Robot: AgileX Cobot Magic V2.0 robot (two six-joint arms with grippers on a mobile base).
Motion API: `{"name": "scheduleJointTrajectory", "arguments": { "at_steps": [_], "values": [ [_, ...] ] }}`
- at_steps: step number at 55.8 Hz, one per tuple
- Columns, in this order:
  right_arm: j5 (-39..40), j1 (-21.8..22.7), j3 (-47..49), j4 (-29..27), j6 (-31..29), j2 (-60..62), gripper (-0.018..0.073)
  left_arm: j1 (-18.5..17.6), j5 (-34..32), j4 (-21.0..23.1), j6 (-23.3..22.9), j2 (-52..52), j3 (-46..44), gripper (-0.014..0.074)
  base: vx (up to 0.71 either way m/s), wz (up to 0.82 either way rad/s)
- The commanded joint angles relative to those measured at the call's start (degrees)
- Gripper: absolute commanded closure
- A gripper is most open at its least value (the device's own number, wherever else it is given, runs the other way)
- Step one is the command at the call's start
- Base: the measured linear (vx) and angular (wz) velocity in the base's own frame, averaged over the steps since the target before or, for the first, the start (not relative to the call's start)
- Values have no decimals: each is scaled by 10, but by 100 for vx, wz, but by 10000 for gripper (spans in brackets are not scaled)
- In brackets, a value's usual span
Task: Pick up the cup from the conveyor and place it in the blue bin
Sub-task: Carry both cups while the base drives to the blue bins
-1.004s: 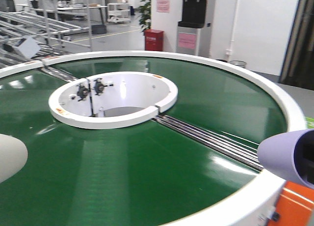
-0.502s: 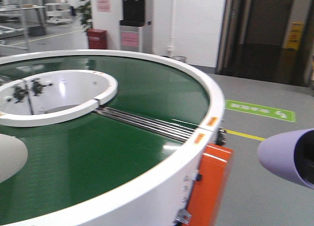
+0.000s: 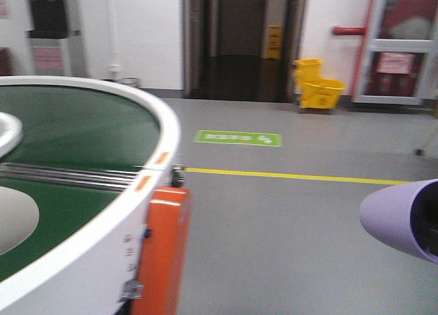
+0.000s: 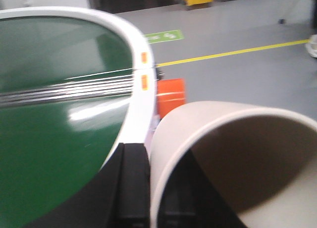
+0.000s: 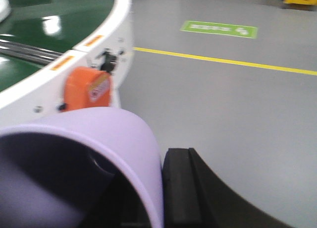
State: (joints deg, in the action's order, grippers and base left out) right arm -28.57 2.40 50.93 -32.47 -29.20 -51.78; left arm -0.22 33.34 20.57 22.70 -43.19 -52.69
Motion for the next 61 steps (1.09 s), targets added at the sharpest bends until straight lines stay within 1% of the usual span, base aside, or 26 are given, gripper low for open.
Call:
{"name": "scheduleJointTrajectory", "arguments": {
  "at_steps": [1, 16, 28, 46, 61],
  "values": [
    [42, 1, 18, -13, -5, 5, 569, -4, -45, 15, 0, 1, -14, 600, -6, -77],
    [42, 1, 18, -13, -5, 5, 569, -4, -45, 15, 0, 1, -14, 600, 0, -72],
    [42, 1, 18, -13, -5, 5, 569, -4, -45, 15, 0, 1, -14, 600, 11, -54],
    [42, 1, 18, -13, -5, 5, 569, -4, -45, 15, 0, 1, -14, 600, 17, -42],
    [42, 1, 18, -13, -5, 5, 569, -4, -45, 15, 0, 1, -14, 600, 23, -26]
  ]
}}
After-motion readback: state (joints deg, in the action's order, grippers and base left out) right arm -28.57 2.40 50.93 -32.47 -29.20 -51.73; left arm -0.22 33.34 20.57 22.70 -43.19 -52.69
